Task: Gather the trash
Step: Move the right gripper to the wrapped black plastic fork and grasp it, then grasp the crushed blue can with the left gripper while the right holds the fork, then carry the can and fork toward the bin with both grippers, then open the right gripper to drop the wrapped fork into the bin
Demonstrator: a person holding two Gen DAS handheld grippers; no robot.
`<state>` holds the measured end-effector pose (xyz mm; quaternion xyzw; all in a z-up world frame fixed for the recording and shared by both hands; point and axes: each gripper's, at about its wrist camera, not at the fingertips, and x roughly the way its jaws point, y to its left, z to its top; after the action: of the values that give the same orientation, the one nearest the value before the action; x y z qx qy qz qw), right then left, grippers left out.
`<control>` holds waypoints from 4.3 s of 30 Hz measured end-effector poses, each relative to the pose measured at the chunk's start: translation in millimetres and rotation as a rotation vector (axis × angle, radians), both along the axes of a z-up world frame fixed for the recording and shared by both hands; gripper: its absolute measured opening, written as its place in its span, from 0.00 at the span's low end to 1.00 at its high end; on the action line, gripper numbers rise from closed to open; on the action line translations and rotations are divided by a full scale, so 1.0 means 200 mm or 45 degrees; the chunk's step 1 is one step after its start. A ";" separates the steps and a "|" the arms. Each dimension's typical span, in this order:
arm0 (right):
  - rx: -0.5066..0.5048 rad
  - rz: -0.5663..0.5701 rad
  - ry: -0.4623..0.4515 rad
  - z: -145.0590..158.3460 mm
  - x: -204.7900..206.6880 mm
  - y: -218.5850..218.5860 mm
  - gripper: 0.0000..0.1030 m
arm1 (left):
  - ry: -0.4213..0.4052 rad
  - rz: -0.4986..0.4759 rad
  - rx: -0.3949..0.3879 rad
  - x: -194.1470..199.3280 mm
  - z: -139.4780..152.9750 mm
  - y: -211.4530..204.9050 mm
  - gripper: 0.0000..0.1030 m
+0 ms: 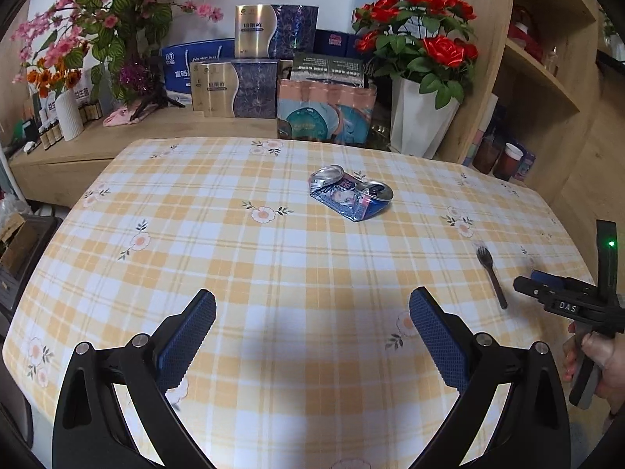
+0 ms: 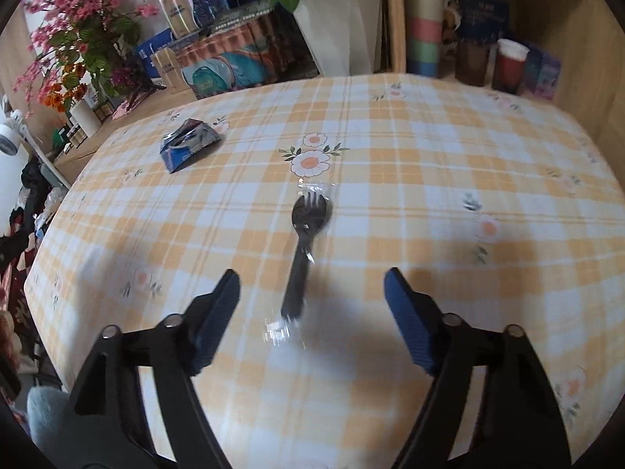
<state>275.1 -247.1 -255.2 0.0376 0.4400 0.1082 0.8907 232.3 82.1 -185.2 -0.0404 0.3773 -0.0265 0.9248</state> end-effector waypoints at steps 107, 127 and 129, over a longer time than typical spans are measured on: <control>0.178 0.189 -0.347 0.43 -1.50 0.33 0.08 | -0.282 -0.229 -0.189 -1.46 0.52 -0.16 0.50; 0.211 0.254 -0.250 0.30 -1.56 0.40 0.24 | -0.221 -0.233 -0.196 -1.55 0.38 -0.17 0.50; 0.218 0.234 -0.264 0.32 -1.55 0.38 0.30 | -0.203 -0.240 -0.192 -1.54 0.36 -0.18 0.50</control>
<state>-35.2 -171.1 -192.1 0.0615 0.3364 0.2298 0.9112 -75.8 45.4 -113.8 -0.0721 0.3017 -0.1446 0.9396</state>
